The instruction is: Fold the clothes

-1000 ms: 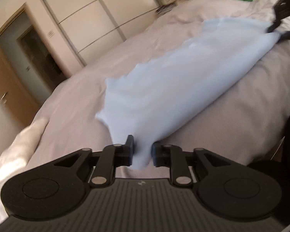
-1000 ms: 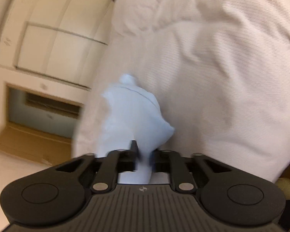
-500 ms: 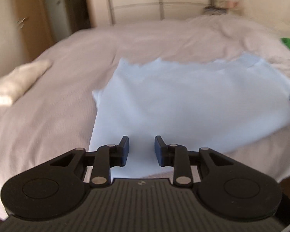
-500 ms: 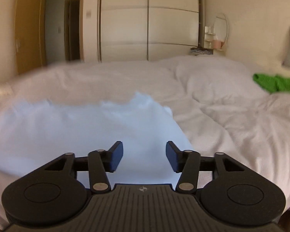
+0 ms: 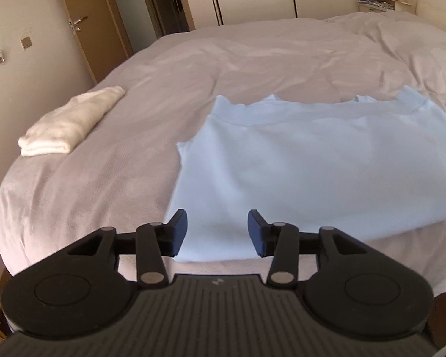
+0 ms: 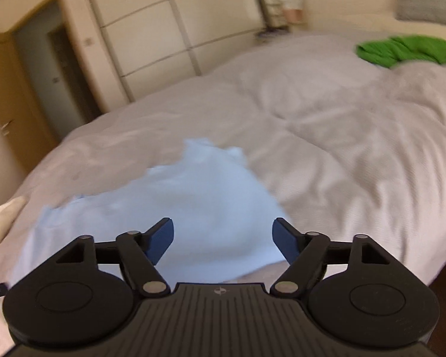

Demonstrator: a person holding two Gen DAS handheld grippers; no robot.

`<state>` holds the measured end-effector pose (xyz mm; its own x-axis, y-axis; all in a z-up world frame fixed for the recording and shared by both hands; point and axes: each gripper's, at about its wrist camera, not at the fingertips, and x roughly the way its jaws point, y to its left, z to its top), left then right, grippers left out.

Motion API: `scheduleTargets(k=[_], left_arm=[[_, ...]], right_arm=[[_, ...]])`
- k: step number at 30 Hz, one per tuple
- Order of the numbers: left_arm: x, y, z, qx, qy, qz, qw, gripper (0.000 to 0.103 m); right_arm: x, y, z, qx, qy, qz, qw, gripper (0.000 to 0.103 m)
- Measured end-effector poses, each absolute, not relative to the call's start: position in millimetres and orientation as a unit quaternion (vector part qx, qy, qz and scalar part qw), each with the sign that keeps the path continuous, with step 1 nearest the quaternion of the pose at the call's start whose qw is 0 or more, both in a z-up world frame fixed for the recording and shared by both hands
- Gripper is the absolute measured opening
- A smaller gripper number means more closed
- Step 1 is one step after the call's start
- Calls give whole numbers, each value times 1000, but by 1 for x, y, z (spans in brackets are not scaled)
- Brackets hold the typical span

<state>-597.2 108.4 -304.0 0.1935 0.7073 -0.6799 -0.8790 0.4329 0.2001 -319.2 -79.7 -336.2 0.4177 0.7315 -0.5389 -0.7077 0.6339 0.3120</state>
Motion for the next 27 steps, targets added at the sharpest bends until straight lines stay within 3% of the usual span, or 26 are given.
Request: scheduleTargets(k=[10, 27], left_arm=[[-598, 84, -295, -116, 360, 498, 780, 47], [-599, 69, -296, -113, 361, 479, 792, 48]], right_arm=[[-362, -75, -323, -5, 341, 457, 821, 84], [-359, -103, -323, 18, 357, 441, 823, 86]])
